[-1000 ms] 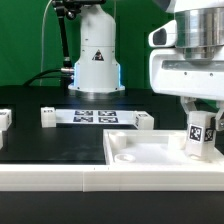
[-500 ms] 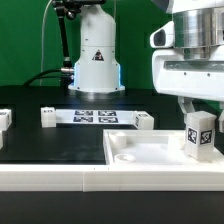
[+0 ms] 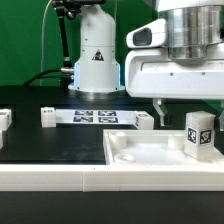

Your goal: Assemble one leg

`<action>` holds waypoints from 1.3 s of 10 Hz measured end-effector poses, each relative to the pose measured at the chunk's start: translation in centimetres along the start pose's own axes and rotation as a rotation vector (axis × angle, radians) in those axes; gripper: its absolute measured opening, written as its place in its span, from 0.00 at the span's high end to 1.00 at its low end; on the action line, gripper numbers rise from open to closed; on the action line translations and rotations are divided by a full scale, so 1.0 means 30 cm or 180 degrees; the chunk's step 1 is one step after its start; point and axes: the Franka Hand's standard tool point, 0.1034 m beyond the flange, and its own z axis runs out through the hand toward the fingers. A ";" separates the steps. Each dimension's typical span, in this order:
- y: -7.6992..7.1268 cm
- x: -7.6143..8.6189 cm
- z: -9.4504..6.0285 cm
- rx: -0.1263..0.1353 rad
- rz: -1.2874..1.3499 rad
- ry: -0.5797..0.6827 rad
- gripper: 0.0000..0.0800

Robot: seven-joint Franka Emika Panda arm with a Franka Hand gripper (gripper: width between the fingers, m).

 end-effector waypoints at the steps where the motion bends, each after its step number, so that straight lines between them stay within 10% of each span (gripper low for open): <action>1: -0.006 0.002 0.000 -0.0016 -0.0194 -0.0013 0.19; 10: -0.014 -0.016 0.017 -0.0097 -0.1718 -0.0038 0.19; 12: -0.013 -0.016 0.017 -0.0098 -0.1717 -0.0039 0.33; 13: -0.013 -0.016 0.017 -0.0098 -0.1717 -0.0039 0.56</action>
Offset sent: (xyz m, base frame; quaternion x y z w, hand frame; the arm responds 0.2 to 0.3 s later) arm 0.0007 0.0157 0.0005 -0.0072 0.0048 -0.1861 0.9825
